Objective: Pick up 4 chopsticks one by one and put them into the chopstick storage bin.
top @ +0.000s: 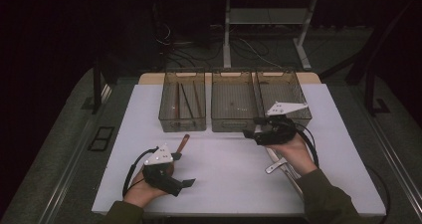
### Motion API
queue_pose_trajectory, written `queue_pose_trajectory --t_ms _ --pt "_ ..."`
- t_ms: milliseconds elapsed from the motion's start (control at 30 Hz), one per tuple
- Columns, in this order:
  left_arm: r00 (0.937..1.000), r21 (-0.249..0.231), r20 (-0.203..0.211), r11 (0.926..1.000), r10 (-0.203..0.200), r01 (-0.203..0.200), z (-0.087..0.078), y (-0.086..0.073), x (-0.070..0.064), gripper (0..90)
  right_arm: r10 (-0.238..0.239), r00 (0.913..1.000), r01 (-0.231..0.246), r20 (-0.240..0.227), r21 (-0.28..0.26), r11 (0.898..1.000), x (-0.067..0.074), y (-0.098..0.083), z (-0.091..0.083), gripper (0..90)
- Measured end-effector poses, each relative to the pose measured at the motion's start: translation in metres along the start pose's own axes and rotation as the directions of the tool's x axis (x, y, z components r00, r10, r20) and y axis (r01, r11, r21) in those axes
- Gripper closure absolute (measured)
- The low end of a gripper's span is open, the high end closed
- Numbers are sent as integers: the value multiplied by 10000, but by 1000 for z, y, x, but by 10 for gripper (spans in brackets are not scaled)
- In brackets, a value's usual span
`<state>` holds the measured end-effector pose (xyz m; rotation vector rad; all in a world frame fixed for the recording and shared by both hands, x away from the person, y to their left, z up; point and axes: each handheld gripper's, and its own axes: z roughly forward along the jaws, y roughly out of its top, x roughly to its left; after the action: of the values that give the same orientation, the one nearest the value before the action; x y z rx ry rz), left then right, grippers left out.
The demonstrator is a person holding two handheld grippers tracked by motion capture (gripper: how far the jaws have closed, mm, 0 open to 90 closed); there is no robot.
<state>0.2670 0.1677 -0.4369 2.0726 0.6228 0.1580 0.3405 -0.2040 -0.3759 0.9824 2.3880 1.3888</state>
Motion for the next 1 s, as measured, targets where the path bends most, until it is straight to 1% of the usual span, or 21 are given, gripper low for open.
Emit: queue_pose_trajectory --t_ms 33,67,200,400,567,633,700,800,900,933,1000 --pt "10000 -14 -13 10000 -33 33 0 0 0 5 -36 10000 36 80 12 10000 0 -3 -2 360" --pt "10000 5 -35 10000 16 -16 0 0 1 5 -1 9999 0 147 84 10000 -1 -8 -6 367" --pt "10000 54 -35 9999 93 -92 0 0 0 5 -78 9995 69 317 298 9995 -4 -21 -19 442" --pt "10000 50 -43 10000 67 -67 0 0 -1 5 22 9992 -39 394 441 9990 -6 -37 -37 546" --pt "9999 74 -58 9999 82 -82 0 0 -1 5 -6 9988 -25 494 639 9980 -8 -48 -47 625" --pt "10000 42 -61 10000 66 -66 0 0 -1 5 59 9985 -96 537 699 9975 -8 -52 -51 661" --pt "10000 47 -58 10000 65 -65 0 0 0 5 40 9987 -79 517 765 9970 -8 -56 -53 663" --pt "10000 56 -47 9999 84 -83 0 0 -1 5 6 9983 -57 588 874 9962 -9 -62 -56 591" --pt "10000 72 -46 9999 83 -83 0 0 -1 5 157 9975 -224 687 970 9950 -14 -69 -59 542" --pt "10000 79 -46 9999 89 -88 0 0 -1 5 297 9970 -365 710 977 9945 -16 -70 -61 527" --pt "10000 61 -43 10000 76 -76 0 0 -1 5 396 9962 -471 773 972 9941 -20 -74 -64 514"
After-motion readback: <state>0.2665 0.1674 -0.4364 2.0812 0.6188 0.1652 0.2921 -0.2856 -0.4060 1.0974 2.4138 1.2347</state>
